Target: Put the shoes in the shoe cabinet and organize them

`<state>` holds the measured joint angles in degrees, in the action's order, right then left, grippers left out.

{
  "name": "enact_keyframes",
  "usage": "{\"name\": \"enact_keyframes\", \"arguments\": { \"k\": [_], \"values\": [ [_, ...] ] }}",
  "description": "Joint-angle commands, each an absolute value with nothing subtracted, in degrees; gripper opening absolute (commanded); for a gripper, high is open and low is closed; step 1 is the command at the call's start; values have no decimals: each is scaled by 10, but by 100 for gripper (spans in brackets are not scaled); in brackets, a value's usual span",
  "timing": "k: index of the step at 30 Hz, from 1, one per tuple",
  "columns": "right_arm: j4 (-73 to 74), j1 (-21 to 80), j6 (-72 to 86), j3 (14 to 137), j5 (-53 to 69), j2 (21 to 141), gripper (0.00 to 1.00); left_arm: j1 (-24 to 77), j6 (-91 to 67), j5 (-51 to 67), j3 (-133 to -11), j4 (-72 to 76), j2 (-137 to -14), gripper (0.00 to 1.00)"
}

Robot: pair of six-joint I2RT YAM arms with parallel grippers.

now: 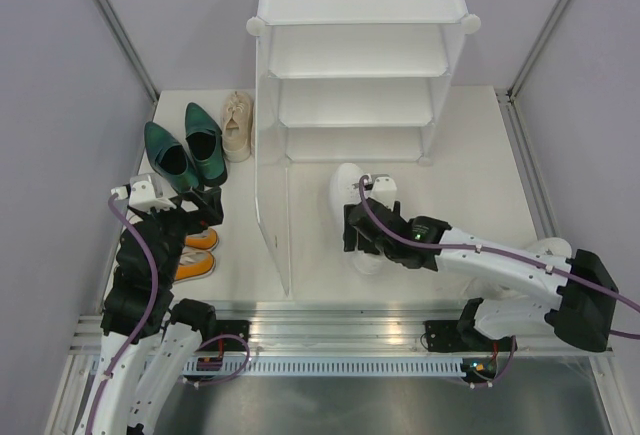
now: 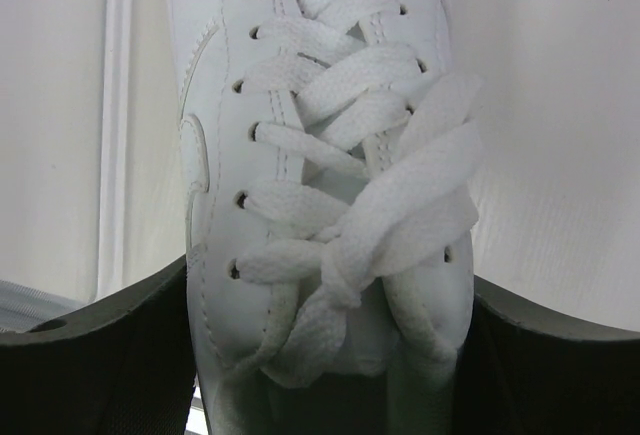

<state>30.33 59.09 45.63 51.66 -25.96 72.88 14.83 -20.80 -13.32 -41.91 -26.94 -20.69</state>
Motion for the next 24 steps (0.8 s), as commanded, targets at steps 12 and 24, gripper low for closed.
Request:
{"name": "enact_keyframes", "arguments": {
  "k": [12, 24],
  "values": [
    [295, 584, 366, 698, -332, 698, 1, 151, -211, -135, -417, -258, -207, 100],
    [313, 502, 274, 953, -267, 834, 1, 150, -213, -130, -417, -258, -199, 100]
  ]
}}
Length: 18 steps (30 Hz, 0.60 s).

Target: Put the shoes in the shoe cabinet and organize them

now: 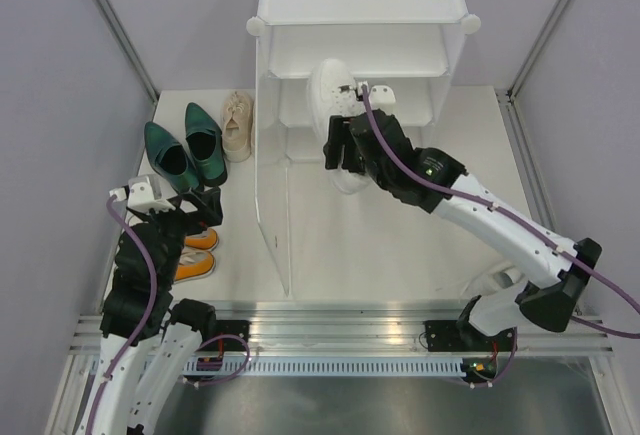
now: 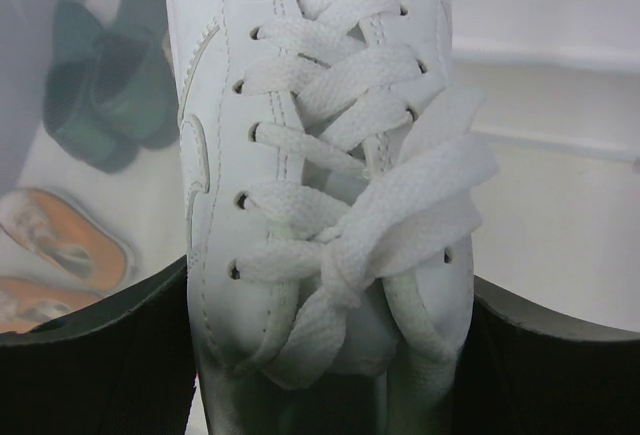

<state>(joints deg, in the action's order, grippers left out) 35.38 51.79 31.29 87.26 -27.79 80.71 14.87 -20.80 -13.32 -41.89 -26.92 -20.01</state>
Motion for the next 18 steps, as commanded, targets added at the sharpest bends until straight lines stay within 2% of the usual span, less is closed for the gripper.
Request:
{"name": "enact_keyframes", "arguments": {
  "k": [1, 5, 18],
  "values": [
    [316, 493, 265, 971, -264, 845, 1, 150, -213, -128, -417, -258, -200, 100],
    [333, 478, 249, 1054, -254, 907, 1, 150, -212, -127, -417, -258, -200, 100],
    [348, 458, 242, 1204, -220, 1011, 1, 151, -214, -118, -416, -254, -204, 100]
  ]
}}
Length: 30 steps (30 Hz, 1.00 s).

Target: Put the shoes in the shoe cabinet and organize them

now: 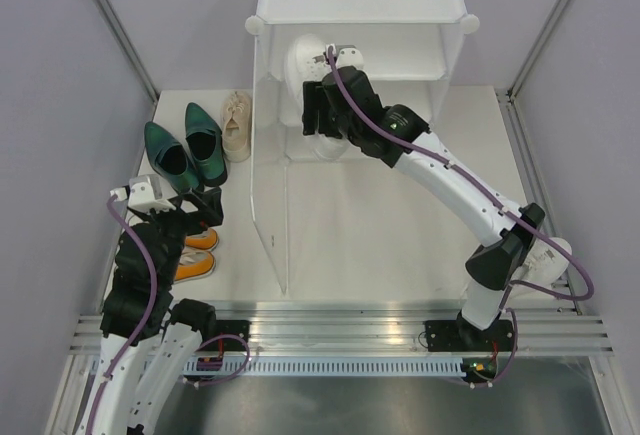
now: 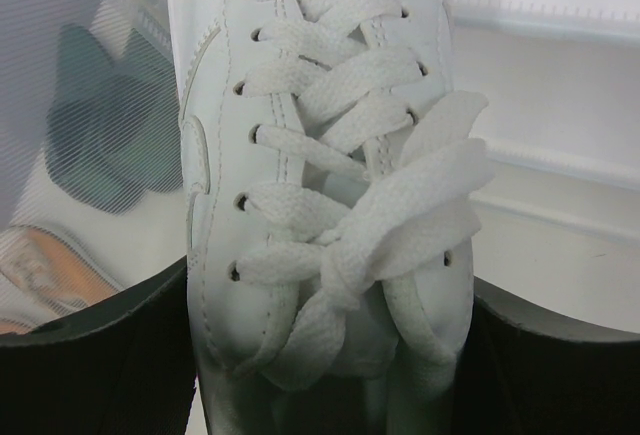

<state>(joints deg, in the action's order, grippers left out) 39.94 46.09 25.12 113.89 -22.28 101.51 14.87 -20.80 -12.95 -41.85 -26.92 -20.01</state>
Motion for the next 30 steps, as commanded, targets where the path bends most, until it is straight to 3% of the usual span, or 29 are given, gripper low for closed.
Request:
{"name": "enact_keyframes", "arguments": {
  "k": [1, 12, 30],
  "values": [
    [349, 457, 241, 1219, -218, 1017, 1, 150, -214, -116, -416, -254, -204, 100],
    [353, 450, 229, 1273, -202, 1037, 1, 154, -212, -117, -417, -252, -207, 100],
    [299, 468, 208, 921, -102, 779, 1, 156, -209, -127, -417, -252, -210, 100]
  ]
}}
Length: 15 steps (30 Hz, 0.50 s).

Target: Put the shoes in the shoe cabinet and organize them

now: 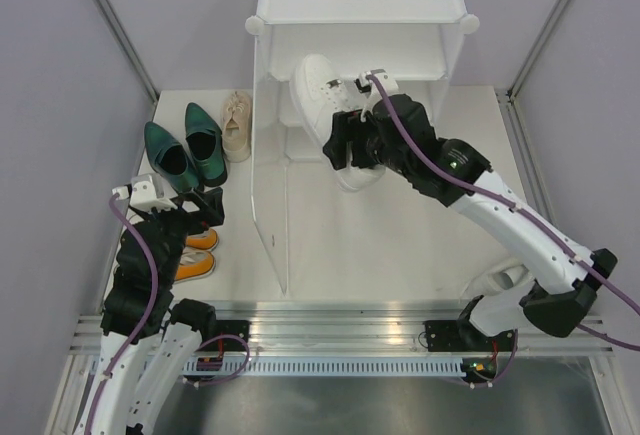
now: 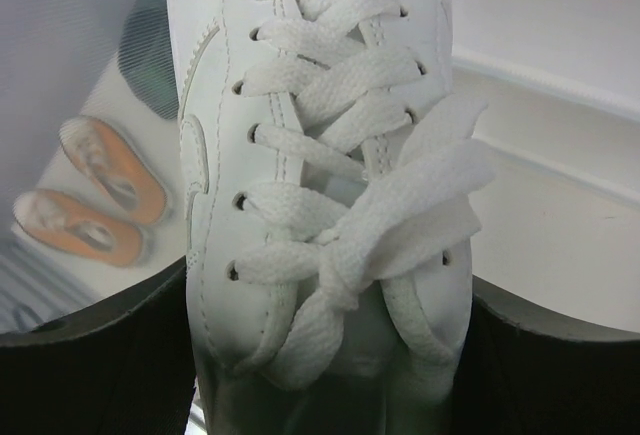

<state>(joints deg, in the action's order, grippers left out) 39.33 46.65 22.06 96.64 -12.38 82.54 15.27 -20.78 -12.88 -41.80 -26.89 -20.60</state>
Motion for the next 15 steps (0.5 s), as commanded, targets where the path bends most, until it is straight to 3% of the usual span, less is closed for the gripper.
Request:
{"name": "enact_keyframes", "arguments": {
  "k": [1, 7, 15],
  "values": [
    [282, 468, 209, 903, -98, 761, 1, 155, -208, -130, -417, -253, -211, 100],
    [267, 468, 203, 831, -80, 744, 1, 155, -208, -130, -417, -253, -220, 100],
    [258, 468, 191, 828, -97, 766, 1, 155, -207, -132, -417, -253, -225, 100]
  ]
}}
